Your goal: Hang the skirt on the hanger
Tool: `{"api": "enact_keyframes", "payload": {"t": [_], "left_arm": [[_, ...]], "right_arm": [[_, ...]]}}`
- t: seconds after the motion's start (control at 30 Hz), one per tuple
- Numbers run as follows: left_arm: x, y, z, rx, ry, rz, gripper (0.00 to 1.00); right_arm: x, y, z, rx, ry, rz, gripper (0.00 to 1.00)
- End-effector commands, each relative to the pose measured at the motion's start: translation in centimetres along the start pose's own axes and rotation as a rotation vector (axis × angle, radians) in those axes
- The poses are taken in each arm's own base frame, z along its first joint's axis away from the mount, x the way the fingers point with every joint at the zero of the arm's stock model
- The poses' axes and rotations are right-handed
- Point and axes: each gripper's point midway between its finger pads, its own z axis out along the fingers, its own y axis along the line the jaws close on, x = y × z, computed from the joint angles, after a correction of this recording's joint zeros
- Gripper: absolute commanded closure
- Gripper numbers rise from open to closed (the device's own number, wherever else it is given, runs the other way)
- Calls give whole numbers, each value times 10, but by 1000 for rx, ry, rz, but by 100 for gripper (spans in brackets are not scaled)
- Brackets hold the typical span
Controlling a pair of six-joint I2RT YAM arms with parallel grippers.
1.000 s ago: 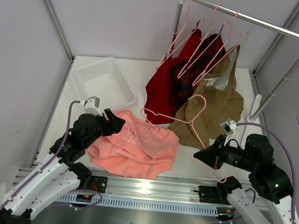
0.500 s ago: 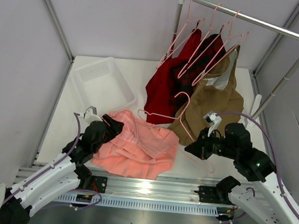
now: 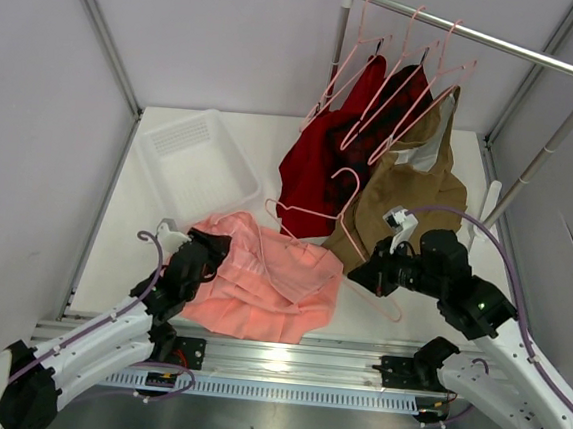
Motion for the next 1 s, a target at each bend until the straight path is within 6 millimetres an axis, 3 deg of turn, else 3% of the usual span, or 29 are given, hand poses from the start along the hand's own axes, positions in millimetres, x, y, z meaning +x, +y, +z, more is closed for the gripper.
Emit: {"api": "enact_keyframes", "payload": {"t": [0.0,0.17,0.33,0.97], "left_arm": [[-18,-12,3,52,-103,-112,52],[-23,-7,7,36,-148,-160,56],[-28,-15,11,56,-179,-194,56],[-27,-19,27,21,-208,-236,60]], "right_arm": [[-15,8,6,-38,-66,-5,100],[-16,9,8,-39,-70,-17,100],[-18,10,11,-42,-68,-27,100],[-21,13,15,-60,-69,-52,100]]}}
